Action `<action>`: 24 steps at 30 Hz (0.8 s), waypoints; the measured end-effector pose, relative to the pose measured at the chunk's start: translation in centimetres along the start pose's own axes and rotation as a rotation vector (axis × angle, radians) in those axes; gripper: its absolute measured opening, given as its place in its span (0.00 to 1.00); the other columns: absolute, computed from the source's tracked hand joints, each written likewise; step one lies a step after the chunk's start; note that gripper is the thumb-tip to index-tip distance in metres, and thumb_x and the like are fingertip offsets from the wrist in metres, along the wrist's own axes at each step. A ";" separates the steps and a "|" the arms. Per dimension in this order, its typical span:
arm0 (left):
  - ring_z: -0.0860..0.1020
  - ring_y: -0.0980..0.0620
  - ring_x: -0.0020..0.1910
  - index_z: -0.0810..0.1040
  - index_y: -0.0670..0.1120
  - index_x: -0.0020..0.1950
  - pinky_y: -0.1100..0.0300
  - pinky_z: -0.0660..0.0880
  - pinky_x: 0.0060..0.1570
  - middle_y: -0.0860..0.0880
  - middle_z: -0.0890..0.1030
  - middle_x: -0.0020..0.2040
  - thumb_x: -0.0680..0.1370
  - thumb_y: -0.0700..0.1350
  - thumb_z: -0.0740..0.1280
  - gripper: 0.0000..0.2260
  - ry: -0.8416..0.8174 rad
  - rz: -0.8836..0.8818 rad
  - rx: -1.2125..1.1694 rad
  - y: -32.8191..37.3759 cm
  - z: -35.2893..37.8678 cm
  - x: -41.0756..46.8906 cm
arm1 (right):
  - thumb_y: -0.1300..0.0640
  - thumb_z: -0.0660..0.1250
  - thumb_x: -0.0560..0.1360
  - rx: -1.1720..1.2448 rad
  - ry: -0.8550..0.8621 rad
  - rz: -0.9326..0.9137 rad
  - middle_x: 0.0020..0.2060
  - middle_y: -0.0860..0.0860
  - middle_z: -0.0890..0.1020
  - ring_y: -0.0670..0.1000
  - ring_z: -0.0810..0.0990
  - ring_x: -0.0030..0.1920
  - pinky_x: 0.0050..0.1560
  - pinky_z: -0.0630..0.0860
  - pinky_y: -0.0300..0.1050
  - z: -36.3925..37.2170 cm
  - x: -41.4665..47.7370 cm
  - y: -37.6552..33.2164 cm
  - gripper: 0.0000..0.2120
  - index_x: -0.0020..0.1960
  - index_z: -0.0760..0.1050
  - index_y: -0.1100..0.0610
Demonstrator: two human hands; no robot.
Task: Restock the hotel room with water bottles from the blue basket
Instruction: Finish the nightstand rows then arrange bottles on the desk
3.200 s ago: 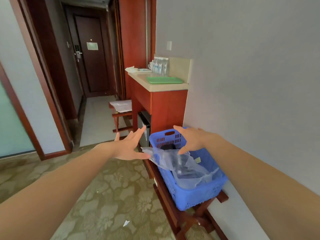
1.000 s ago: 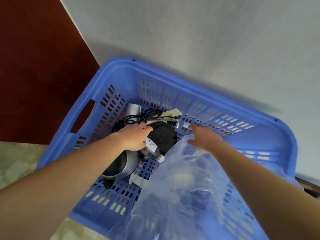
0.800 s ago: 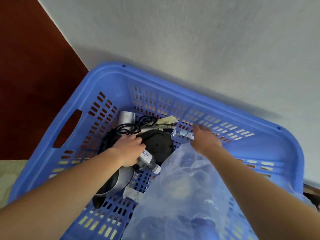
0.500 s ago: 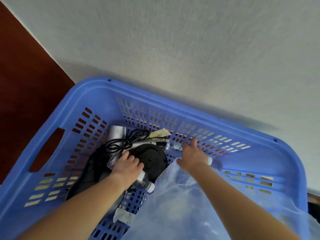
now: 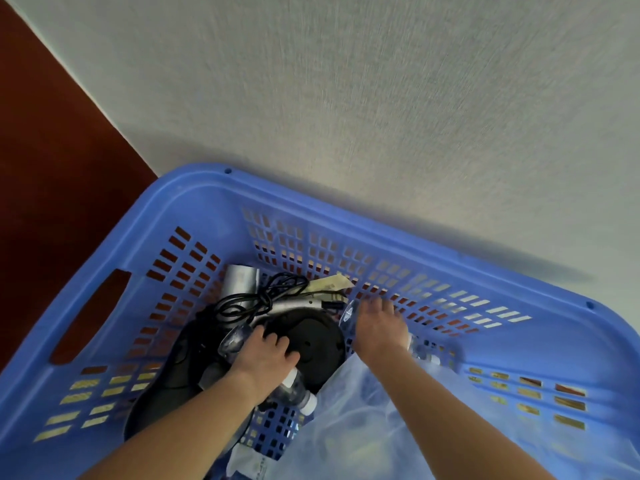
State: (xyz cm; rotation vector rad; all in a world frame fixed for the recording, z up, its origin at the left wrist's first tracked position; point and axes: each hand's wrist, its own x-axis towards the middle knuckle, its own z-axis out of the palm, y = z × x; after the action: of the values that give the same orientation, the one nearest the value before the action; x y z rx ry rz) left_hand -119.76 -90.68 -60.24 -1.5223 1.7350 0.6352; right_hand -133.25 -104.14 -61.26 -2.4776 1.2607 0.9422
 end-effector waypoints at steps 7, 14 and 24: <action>0.69 0.39 0.65 0.59 0.47 0.76 0.44 0.62 0.65 0.40 0.67 0.69 0.74 0.43 0.72 0.34 -0.030 0.066 0.012 -0.8 0.2 0.5 | 0.53 0.68 0.78 0.198 -0.149 0.120 0.65 0.57 0.73 0.59 0.75 0.64 0.54 0.74 0.52 1.5 -0.4 0.2 0.27 0.70 0.58 0.56; 0.70 0.39 0.66 0.57 0.49 0.77 0.47 0.65 0.63 0.41 0.66 0.71 0.74 0.50 0.73 0.36 -0.041 0.085 0.031 -1.1 0.1 0.6 | 0.49 0.69 0.77 0.225 -0.147 0.098 0.61 0.57 0.77 0.60 0.78 0.59 0.53 0.75 0.55 1.7 -0.5 1.0 0.30 0.70 0.57 0.57; 0.76 0.42 0.58 0.64 0.52 0.71 0.51 0.75 0.50 0.45 0.72 0.61 0.71 0.56 0.74 0.32 0.142 0.023 -0.390 -2.3 -0.8 -0.6 | 0.45 0.72 0.73 0.424 0.110 0.020 0.53 0.57 0.79 0.62 0.79 0.53 0.40 0.68 0.52 -0.4 -2.1 1.2 0.37 0.73 0.56 0.54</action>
State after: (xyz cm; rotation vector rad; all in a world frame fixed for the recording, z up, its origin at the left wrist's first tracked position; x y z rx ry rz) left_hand -117.68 -91.29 -59.05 -1.8509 1.8101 0.9395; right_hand -134.86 -103.70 -59.54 -2.2075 1.3558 0.4820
